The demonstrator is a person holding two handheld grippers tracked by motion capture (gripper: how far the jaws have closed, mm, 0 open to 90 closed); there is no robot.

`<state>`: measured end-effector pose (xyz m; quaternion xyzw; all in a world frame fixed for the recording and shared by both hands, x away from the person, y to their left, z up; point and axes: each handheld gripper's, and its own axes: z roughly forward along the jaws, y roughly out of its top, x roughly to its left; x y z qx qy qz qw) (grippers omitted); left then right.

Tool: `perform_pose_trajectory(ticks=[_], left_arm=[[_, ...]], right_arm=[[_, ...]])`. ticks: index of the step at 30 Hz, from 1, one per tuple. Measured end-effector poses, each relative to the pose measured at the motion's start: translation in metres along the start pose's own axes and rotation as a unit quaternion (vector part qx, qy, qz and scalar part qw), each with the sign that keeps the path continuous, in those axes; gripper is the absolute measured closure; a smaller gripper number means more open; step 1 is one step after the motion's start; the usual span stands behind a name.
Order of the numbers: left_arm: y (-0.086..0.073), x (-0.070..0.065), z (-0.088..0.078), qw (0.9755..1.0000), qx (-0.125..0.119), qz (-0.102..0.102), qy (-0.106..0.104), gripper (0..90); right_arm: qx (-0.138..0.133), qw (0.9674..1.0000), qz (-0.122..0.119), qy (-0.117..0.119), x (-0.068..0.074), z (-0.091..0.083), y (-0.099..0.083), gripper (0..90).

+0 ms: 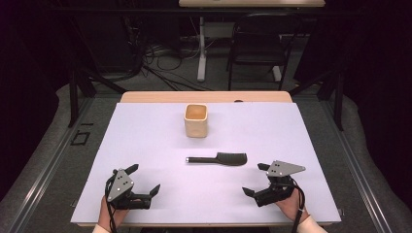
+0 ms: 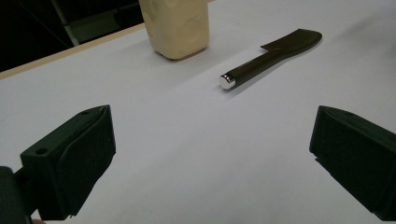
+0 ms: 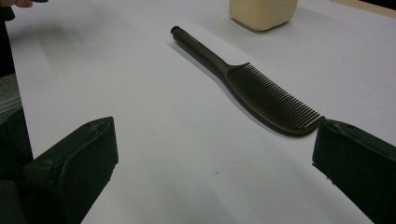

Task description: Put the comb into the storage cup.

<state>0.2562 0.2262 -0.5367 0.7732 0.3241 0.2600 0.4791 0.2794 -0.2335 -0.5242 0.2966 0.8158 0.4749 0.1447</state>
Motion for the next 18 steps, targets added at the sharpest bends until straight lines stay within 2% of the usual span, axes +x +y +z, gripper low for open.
perform_pose_trajectory(ticks=[8, 18], left_arm=[[0.000, 0.001, 0.001, 1.0000, -0.003, 0.001, 0.002, 0.3], [0.000, 0.001, 0.000, 1.0000, -0.003, 0.003, 0.002, 0.3]], right_arm=[[0.024, 0.9996, -0.004, 0.013, 0.002, 0.017, 0.010, 0.0], [0.035, 0.9988, -0.014, 0.029, 0.004, 0.034, 0.021, 0.0]])
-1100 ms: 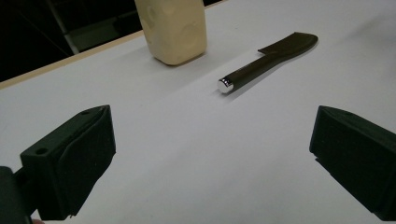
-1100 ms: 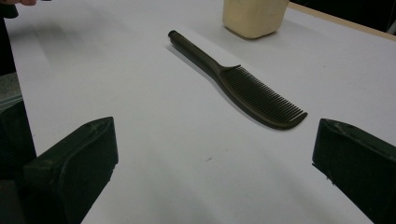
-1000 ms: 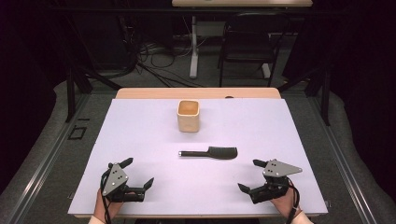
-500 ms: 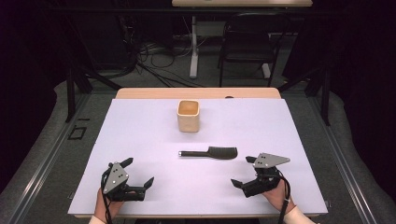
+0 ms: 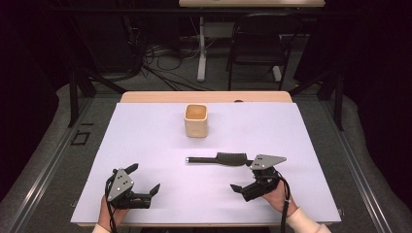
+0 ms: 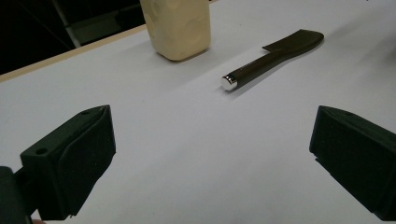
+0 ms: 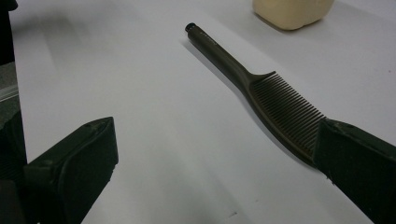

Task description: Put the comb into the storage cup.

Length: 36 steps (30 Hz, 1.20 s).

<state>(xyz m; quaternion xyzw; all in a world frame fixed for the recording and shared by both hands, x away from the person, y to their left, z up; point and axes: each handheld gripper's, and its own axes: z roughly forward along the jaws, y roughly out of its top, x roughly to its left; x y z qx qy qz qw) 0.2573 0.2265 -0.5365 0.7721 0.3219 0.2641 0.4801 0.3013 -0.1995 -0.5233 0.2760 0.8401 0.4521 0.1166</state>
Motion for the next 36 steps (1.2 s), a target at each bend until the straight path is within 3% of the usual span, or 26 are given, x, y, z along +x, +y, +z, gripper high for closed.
perform_pose_trajectory(ticks=[18, 28, 36], left_arm=[[0.000, 0.000, 0.001, 1.0000, 0.002, -0.001, 0.001, 0.3], [-0.001, 0.001, 0.001, 1.0000, 0.002, 0.001, 0.001, 0.3], [0.000, 0.000, 0.001, 1.0000, 0.002, 0.000, 0.002, 0.2]], right_arm=[[0.019, 0.9991, 0.000, 0.037, 0.001, 0.033, 0.022, 0.0], [0.023, 0.9990, -0.006, 0.038, -0.001, 0.046, 0.030, 0.0], [0.021, 0.9992, 0.003, 0.035, -0.006, 0.052, 0.038, 0.0]])
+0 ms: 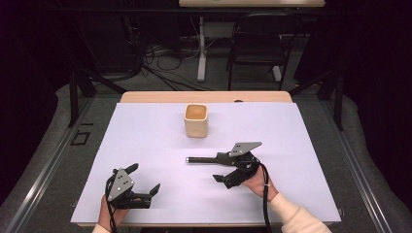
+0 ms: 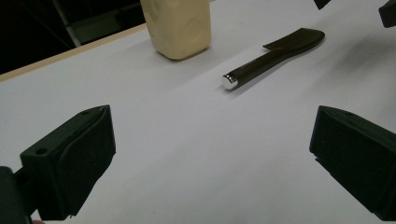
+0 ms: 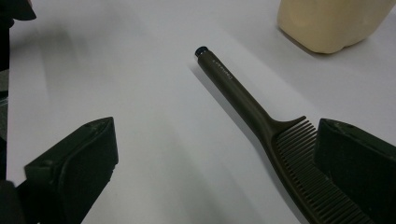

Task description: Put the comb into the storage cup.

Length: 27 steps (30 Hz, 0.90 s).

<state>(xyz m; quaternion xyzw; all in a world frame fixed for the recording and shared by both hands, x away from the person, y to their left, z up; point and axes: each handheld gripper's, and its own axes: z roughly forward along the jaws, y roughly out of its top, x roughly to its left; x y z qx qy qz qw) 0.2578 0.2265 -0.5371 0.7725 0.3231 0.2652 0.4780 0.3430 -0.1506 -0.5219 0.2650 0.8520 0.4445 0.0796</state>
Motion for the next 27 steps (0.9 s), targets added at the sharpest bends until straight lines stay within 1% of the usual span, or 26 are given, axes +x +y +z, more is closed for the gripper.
perform_pose_trajectory(ticks=[7, 22, 23, 27], left_arm=[[0.000, 0.000, 0.000, 1.0000, 0.002, 0.000, 0.000, 0.2], [0.000, 0.001, 0.000, 1.0000, 0.002, -0.001, 0.000, 0.2], [-0.001, 0.001, 0.001, 1.0000, 0.002, -0.002, -0.001, 0.2], [0.000, 0.001, 0.000, 1.0000, 0.003, -0.001, 0.001, 0.2]], right_arm=[[0.007, 1.0000, 0.003, 0.003, -0.005, 0.012, 0.009, 0.0], [0.015, 0.9999, 0.002, 0.007, -0.012, 0.031, 0.026, 0.0], [0.018, 0.9998, 0.001, 0.007, -0.013, 0.036, 0.028, 0.0], [0.023, 0.9997, 0.005, 0.007, -0.015, 0.043, 0.031, 0.0]])
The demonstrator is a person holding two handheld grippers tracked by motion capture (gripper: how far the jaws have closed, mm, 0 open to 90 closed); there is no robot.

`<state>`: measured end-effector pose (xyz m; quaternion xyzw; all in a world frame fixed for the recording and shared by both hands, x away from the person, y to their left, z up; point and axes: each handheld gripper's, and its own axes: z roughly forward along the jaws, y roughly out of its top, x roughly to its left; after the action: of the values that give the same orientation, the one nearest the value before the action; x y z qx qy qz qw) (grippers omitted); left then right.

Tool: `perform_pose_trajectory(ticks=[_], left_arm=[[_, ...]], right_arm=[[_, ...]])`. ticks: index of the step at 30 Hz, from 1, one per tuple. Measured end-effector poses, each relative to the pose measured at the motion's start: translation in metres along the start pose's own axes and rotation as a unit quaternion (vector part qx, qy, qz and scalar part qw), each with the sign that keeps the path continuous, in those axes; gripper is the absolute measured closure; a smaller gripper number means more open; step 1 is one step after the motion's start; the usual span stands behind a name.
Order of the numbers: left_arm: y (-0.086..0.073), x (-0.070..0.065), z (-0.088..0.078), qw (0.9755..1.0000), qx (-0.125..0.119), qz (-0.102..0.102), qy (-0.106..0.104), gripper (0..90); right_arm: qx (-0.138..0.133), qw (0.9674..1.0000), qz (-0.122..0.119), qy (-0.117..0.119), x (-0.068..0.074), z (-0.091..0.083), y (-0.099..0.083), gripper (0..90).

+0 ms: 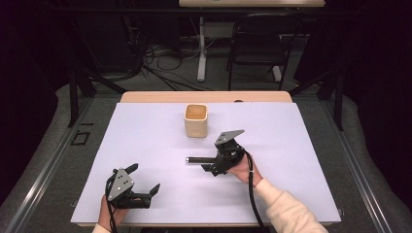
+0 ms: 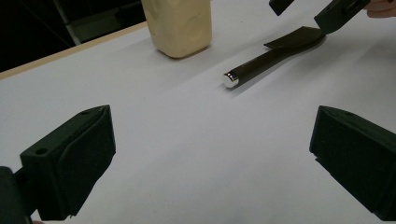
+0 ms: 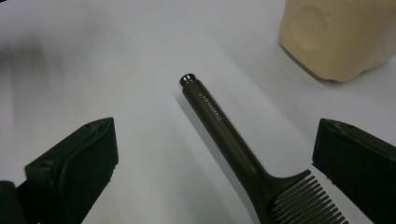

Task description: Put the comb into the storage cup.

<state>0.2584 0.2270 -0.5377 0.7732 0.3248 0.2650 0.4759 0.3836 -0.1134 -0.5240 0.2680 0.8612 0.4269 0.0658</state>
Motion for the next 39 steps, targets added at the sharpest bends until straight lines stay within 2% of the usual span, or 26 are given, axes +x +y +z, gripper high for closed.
perform_pose_trajectory(ticks=[4, 9, 10, 14, 22, 24, 29, 34, 39], left_arm=[[0.000, 0.000, 0.000, 1.0000, 0.000, 0.001, -0.002, 0.2], [0.000, 0.000, 0.000, 1.0000, 0.001, 0.000, -0.002, 0.2], [0.000, 0.000, 0.000, 1.0000, 0.001, 0.000, 0.000, 0.2], [0.000, 0.000, 0.000, 1.0000, 0.001, -0.001, 0.000, 0.2], [0.000, 0.000, 0.000, 1.0000, 0.001, -0.001, -0.001, 0.2], [0.000, 0.000, 0.000, 1.0000, 0.002, 0.000, -0.001, 0.2], [0.000, 0.001, 0.000, 1.0000, 0.001, -0.001, -0.001, 0.2], [0.000, 0.001, 0.000, 1.0000, 0.000, -0.001, -0.002, 0.2], [0.000, 0.000, 0.000, 1.0000, 0.001, -0.001, -0.002, 0.2]], right_arm=[[0.000, 1.0000, 0.000, 0.000, 0.000, 0.004, 0.003, 0.0], [0.001, 1.0000, 0.005, -0.003, -0.003, 0.009, 0.009, 5.5], [0.003, 1.0000, 0.007, -0.007, -0.004, 0.012, 0.010, 12.1], [0.003, 0.9999, 0.009, -0.010, -0.005, 0.018, 0.014, 21.2], [0.008, 0.9997, 0.015, -0.020, -0.006, 0.028, 0.022, 58.4], [0.012, 0.9996, 0.013, -0.020, -0.006, 0.031, 0.024, 67.3], [0.023, 0.9994, 0.004, -0.025, -0.002, 0.039, 0.028, 82.6], [0.029, 0.9992, -0.006, -0.028, 0.001, 0.047, 0.032, 89.8], [0.035, 0.9989, -0.014, -0.030, 0.004, 0.054, 0.035, 90.0]])
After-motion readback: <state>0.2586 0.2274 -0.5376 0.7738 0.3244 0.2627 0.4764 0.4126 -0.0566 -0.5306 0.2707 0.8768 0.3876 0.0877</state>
